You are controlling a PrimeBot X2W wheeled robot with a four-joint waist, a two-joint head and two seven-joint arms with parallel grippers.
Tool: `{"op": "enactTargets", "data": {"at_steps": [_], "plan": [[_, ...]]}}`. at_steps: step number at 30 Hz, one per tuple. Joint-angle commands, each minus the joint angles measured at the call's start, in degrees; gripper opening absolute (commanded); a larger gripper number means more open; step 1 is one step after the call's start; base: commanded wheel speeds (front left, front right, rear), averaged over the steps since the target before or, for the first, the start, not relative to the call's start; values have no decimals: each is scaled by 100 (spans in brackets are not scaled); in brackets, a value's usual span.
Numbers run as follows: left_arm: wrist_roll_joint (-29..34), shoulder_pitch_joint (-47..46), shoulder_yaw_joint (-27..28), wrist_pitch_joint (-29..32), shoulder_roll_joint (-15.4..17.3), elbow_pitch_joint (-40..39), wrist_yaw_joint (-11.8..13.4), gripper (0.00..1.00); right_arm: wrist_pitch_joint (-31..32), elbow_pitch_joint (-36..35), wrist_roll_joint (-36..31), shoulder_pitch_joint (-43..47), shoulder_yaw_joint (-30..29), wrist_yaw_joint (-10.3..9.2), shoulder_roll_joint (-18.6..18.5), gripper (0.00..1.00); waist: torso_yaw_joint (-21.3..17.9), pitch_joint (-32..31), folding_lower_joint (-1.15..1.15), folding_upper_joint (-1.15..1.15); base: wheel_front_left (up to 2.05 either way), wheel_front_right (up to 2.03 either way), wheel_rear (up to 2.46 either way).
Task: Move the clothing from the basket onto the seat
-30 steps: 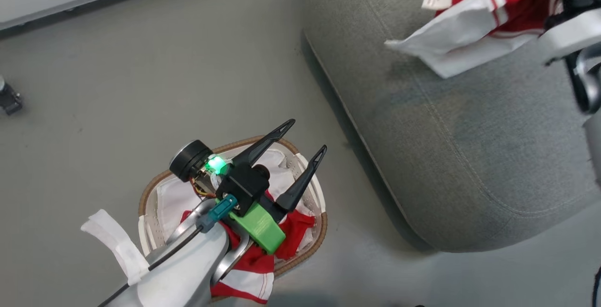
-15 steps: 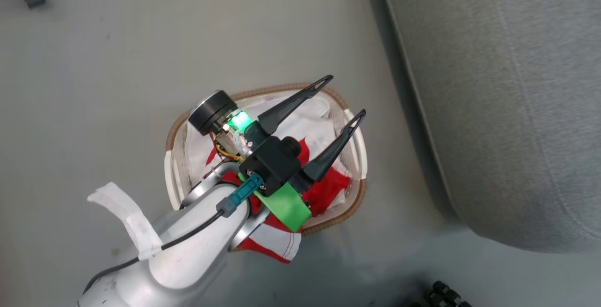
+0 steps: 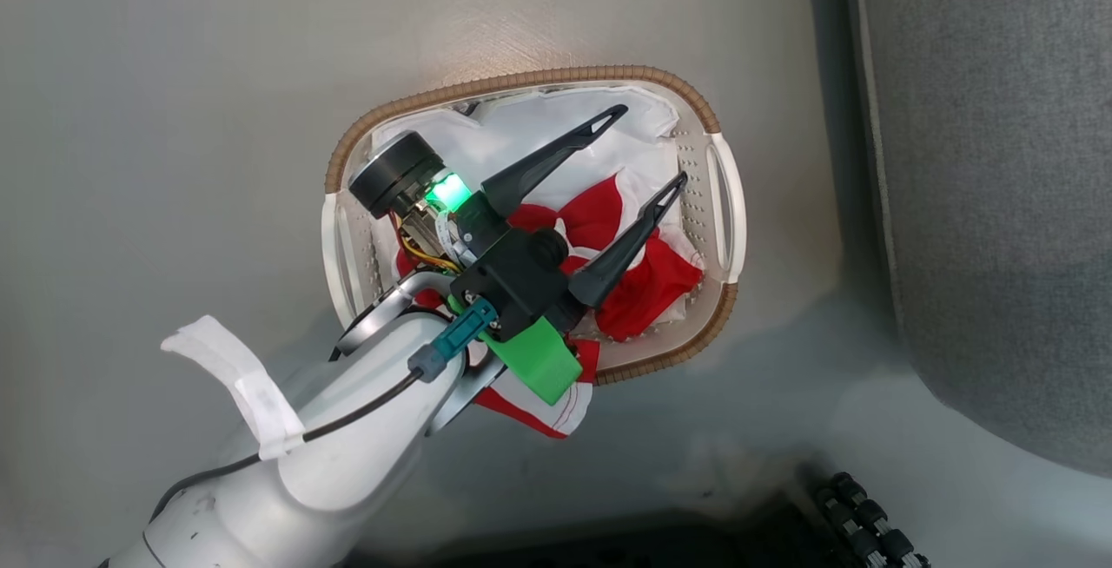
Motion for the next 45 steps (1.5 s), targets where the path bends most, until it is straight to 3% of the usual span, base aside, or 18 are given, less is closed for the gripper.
{"op": "enactTargets", "data": {"at_steps": [1,3,4,5,6,20,34,45], "plan": [[-28,-82,44,-1,12,37,-13,100,-25,-66,37,180,-64,-8,37,11,-35,-8,-1,0,0,0,0],[-68,-68,79,-1,6,100,-13,100,-26,-160,11,368,-87,-8,120,33,-96,-68,-1,0,0,0,0],[-78,-51,100,-1,0,134,-13,100,-26,-201,3,439,-82,-8,174,49,-132,-110,-1,0,0,0,0],[-87,-36,114,-1,-10,161,-13,100,-26,-238,9,502,-78,-8,204,81,-156,-145,-1,0,0,0,0],[-98,-14,134,-2,-16,206,-13,100,-27,-290,20,598,-66,-8,238,100,-191,-195,-1,0,0,0,0],[-224,559,774,-1,-148,345,-13,100,-28,-859,259,1805,403,-8,633,100,-467,-1158,-1,0,0,0,0],[-211,1817,2167,-1,-526,430,-6,100,-29,-1811,623,2990,631,-8,1066,100,-120,-2686,-1,0,0,0,0],[-45,2837,3351,0,-894,516,6,100,-29,-2458,837,3648,821,-8,2064,100,389,-3519,-1,0,0,0,0]]}}
